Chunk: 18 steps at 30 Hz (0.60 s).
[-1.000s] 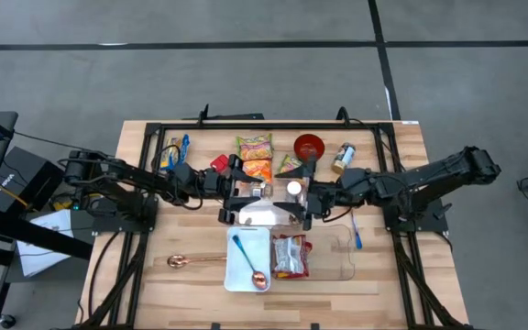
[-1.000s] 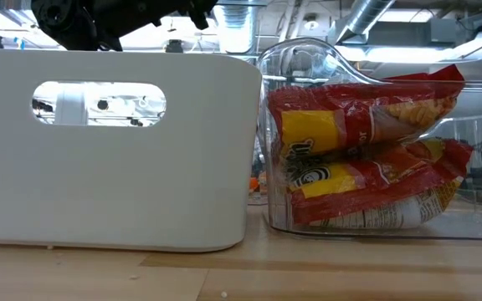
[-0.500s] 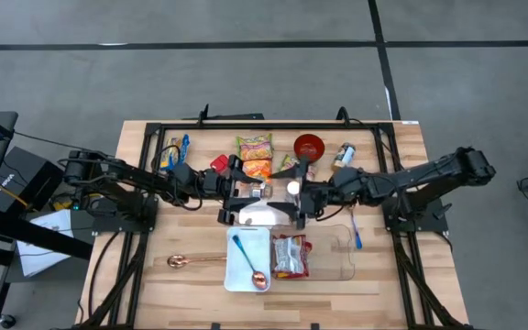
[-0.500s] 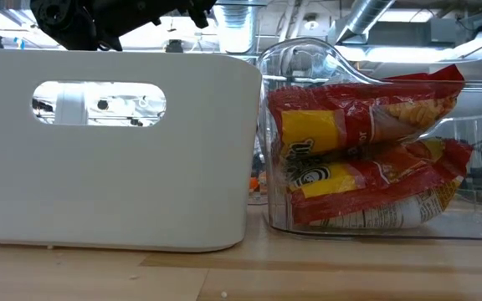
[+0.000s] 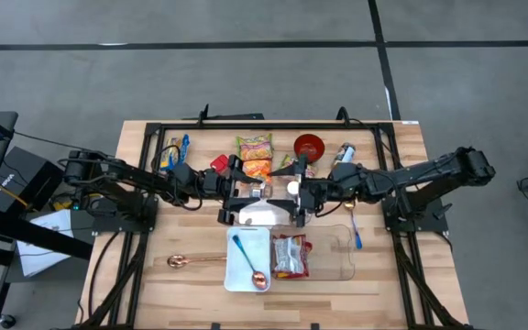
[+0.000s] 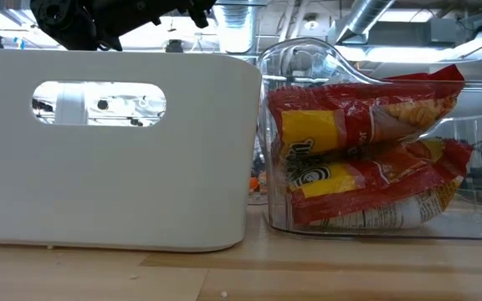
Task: Pick & Place Food Item
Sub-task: Put the brown spice bottle into the top transparent bin
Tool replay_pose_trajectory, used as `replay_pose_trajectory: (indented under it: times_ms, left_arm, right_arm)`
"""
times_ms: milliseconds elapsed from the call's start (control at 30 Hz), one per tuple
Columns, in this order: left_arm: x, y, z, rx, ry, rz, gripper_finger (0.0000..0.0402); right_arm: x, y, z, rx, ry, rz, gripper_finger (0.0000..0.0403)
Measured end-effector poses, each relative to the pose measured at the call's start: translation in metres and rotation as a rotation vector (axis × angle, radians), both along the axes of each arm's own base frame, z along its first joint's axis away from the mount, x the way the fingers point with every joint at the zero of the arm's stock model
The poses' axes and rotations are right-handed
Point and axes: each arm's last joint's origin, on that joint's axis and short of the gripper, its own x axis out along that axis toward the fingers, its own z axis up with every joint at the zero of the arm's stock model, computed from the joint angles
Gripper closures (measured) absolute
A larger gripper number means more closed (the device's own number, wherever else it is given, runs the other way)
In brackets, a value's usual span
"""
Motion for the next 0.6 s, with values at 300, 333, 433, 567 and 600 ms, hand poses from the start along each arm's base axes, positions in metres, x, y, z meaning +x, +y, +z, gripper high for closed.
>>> replay_pose_trajectory:
  times_ms: [300,333,433,567,600]
  left_arm:
    - [0.0000,0.0000,0.0000,-0.001,0.000,-0.001,0.0213]
    - [0.0000,0.0000,0.0000,-0.003,0.001,-0.002,0.0213]
    - [0.0000,0.0000,0.0000,-0.004,0.000,-0.002,0.0209]
    - [0.0000,0.0000,0.0000,-0.004,0.001,-0.002,0.0210]
    - [0.0000,0.0000,0.0001,-0.004,0.000,-0.002,0.0212]
  right_arm:
    - [0.0000,0.0014,0.0006,0.020,-0.007,0.047,0.0099]
    - [0.0000,0.0014,0.0006,0.020,-0.007,0.047,0.0100]
    - [0.0000,0.0014,0.0006,0.021,-0.007,0.048,0.0100]
    - [0.0063,0.0019,-0.0042,0.027,-0.009,0.047,0.0100]
    - [0.0087,0.0012,-0.0080,0.022,0.004,0.044,0.0100]
